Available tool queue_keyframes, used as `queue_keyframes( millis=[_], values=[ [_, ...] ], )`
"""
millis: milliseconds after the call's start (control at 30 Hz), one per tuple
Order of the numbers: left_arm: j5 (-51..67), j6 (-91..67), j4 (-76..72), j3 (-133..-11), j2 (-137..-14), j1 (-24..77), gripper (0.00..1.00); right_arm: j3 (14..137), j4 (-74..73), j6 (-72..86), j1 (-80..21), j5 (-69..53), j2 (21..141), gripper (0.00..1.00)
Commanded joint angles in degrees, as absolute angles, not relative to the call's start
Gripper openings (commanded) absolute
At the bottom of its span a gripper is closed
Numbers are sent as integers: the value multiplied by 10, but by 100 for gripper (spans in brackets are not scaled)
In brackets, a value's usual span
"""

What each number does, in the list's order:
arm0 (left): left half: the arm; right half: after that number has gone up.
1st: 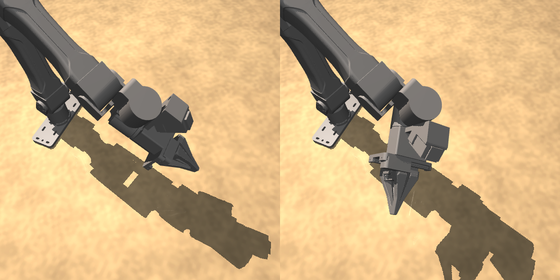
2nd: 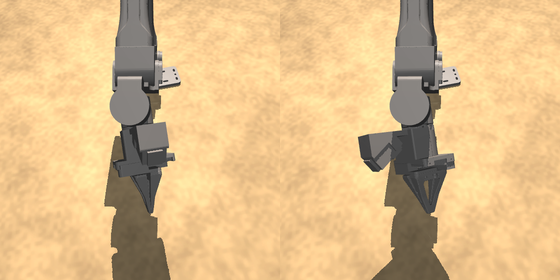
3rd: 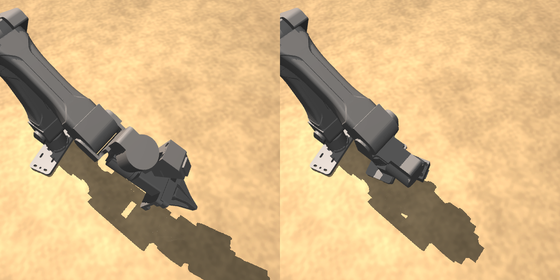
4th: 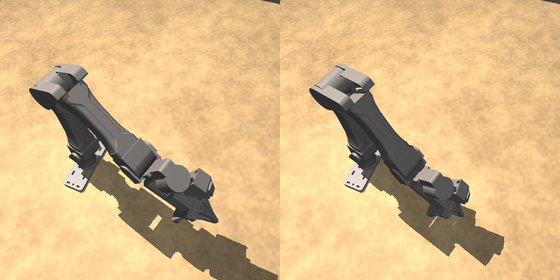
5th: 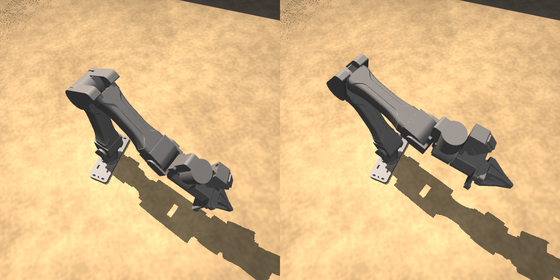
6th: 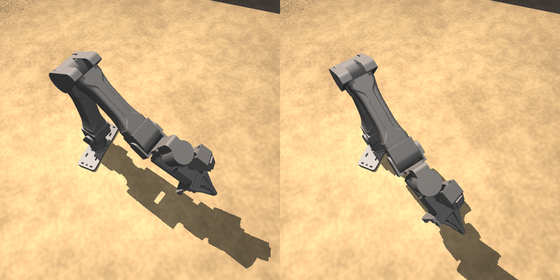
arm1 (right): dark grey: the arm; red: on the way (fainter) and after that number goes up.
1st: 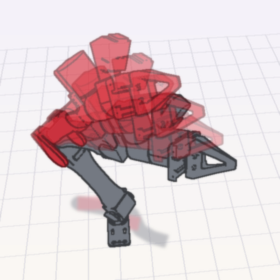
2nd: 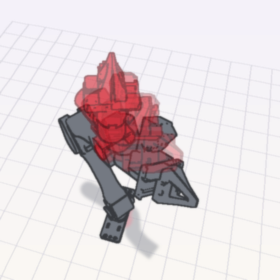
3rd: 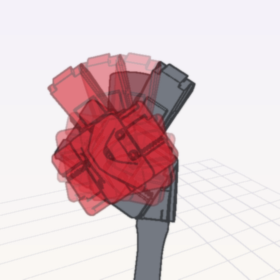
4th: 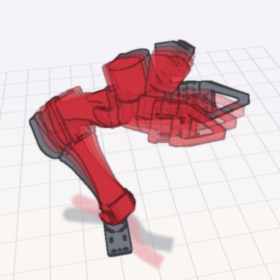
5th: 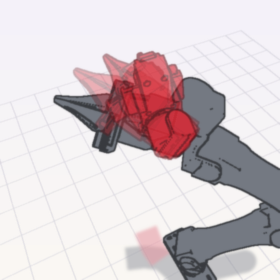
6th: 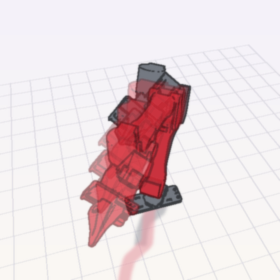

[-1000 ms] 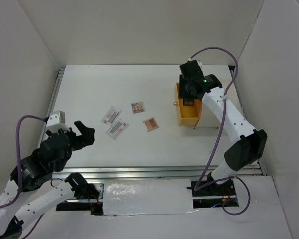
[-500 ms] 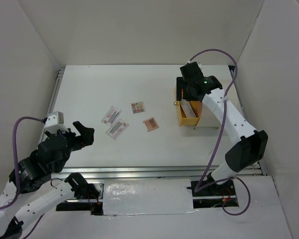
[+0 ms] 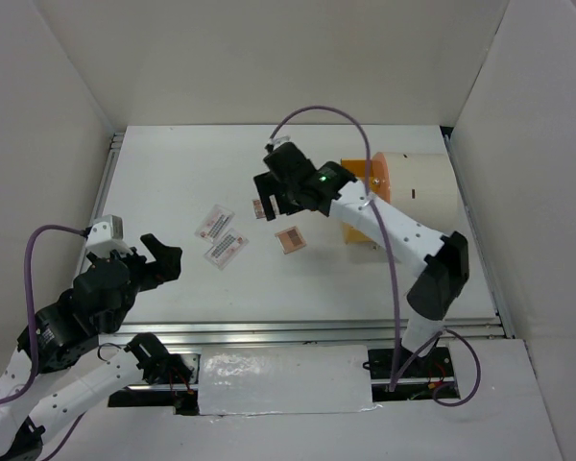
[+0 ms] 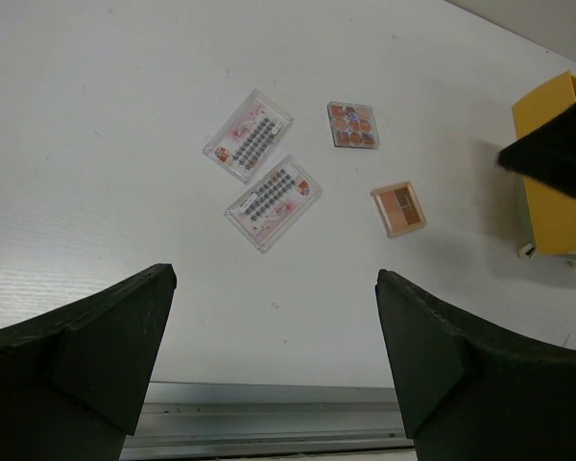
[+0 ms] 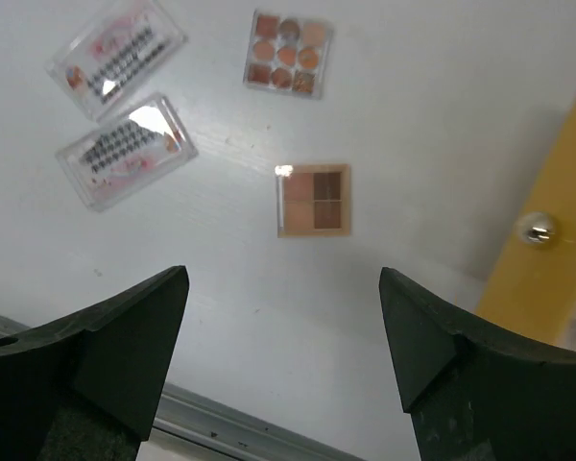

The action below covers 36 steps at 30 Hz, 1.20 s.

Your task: Organize the makeup

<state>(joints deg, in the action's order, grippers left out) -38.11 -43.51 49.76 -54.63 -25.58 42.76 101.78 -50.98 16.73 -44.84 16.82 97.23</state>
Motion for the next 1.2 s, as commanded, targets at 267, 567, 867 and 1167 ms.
queue_keyframes(
  millis=[267, 567, 867, 1167],
  values=[
    [-391, -430, 486, -547, -250, 440, 99, 905, -378, 178, -456, 143, 1102, 99],
    [-387, -425, 483, -546, -253, 443, 99, 831, -312, 148, -405, 69, 1116, 99],
    [-389, -426, 484, -547, -261, 443, 99, 855, -312, 134, -402, 39, 1170, 98],
    [-390, -426, 484, -547, -259, 443, 99, 851, -311, 148, -405, 42, 1176, 60]
  ],
)
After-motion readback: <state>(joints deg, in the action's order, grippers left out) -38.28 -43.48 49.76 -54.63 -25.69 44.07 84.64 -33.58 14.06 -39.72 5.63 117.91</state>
